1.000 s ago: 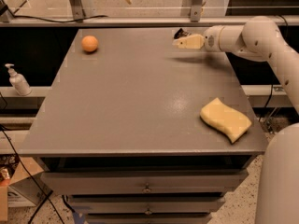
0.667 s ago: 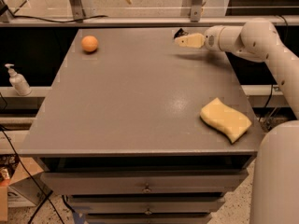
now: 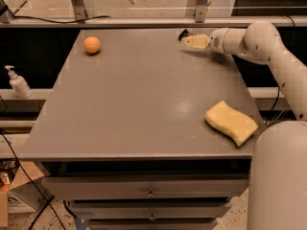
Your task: Move rxbar chocolate near orange
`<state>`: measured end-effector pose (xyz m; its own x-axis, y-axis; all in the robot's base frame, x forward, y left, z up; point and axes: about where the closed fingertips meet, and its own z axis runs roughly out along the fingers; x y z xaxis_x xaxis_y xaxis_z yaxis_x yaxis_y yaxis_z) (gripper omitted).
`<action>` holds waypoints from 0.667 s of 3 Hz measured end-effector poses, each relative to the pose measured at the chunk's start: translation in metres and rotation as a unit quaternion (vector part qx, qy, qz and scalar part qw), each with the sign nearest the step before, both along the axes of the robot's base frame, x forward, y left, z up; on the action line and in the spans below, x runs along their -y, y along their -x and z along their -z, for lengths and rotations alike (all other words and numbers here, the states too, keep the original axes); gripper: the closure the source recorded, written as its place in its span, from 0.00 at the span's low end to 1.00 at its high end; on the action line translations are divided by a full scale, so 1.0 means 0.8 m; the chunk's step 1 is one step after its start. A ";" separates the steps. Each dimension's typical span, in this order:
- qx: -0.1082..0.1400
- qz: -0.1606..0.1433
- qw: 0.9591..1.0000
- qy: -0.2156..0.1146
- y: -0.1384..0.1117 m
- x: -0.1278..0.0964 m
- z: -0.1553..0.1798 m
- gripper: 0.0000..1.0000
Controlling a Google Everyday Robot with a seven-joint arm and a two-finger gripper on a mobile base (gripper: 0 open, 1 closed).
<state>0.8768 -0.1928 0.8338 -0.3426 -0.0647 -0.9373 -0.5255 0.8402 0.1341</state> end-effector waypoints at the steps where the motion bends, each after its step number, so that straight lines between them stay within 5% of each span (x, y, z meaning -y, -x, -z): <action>1: -0.001 -0.001 1.000 0.006 0.000 -0.001 0.003 0.41; 2: -0.001 -0.001 1.000 0.006 0.000 -0.001 0.002 0.64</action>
Offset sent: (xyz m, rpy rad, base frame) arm -0.0240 0.0147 0.0036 -0.0510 -0.0094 0.0468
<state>0.8766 -0.1918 0.8325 -0.3451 -0.0775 -0.9354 -0.5272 0.8405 0.1248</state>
